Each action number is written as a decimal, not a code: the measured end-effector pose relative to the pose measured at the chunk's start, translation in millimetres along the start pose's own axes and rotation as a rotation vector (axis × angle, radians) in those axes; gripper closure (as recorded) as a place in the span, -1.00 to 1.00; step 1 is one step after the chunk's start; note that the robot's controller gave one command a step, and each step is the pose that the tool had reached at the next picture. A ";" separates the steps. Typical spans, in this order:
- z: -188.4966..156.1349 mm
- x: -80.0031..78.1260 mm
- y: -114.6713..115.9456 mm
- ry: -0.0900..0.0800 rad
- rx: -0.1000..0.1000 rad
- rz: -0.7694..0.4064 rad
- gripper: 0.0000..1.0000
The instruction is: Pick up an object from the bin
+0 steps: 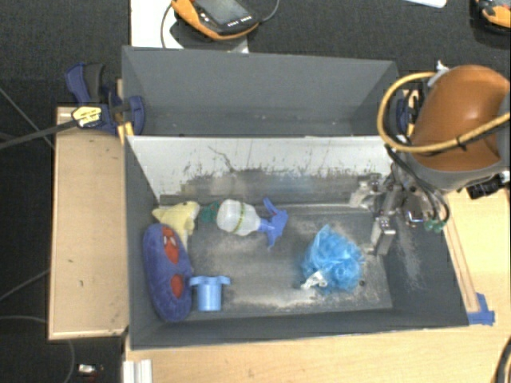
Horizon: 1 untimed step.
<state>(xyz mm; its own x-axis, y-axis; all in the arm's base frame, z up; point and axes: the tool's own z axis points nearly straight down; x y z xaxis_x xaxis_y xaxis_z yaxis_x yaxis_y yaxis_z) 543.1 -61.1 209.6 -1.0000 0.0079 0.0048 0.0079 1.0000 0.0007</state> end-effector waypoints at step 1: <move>-4.5 -1.6 0.3 -0.008 0.001 -0.002 -1.00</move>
Offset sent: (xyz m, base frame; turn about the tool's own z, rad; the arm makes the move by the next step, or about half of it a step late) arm -0.0295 0.0388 -0.1396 -0.3077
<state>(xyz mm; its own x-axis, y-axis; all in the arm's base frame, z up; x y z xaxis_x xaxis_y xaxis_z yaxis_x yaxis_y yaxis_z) 544.7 -60.9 214.0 -1.0000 0.0057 -0.0034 0.0057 1.0000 -0.0002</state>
